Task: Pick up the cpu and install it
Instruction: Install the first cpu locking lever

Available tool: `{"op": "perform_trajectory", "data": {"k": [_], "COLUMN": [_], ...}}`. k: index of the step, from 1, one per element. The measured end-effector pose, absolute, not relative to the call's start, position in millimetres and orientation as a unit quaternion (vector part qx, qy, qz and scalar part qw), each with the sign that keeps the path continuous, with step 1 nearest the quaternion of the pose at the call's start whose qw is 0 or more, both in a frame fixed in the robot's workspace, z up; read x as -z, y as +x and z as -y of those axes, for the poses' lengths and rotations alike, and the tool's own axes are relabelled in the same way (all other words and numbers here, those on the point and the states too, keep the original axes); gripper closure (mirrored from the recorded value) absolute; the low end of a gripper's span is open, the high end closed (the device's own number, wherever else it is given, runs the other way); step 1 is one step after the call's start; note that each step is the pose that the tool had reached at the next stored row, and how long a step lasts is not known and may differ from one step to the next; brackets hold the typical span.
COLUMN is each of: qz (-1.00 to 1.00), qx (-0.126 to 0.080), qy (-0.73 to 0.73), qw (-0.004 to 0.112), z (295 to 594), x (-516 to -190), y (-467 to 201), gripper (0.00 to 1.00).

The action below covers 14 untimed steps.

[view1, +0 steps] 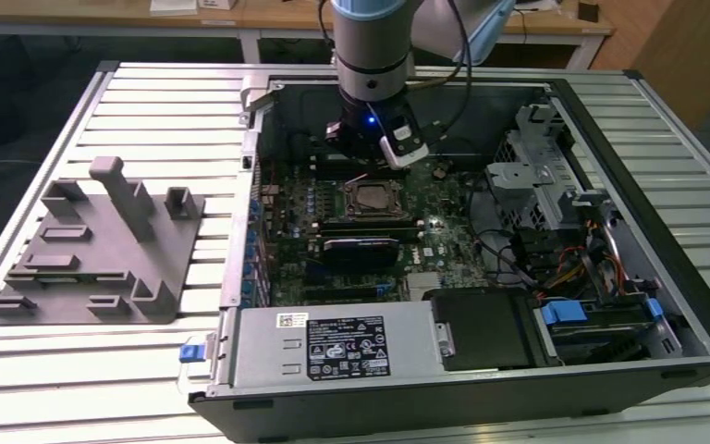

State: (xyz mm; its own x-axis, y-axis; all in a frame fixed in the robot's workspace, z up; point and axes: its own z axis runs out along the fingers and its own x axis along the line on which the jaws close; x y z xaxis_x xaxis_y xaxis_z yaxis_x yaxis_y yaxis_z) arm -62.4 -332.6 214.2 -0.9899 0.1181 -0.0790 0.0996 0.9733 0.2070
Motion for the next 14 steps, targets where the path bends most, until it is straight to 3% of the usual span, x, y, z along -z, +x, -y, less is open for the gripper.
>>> {"op": "perform_trajectory", "data": {"k": [6, 14], "qz": [-0.992, -0.992], "qx": [-0.103, -0.103], "qy": [0.053, 0.053], "qw": [0.057, 0.059], "z": [331.8, 331.5], "x": [-210.2, -209.8], "y": [-62.5, -66.2], "gripper": [0.89, 0.89]}}
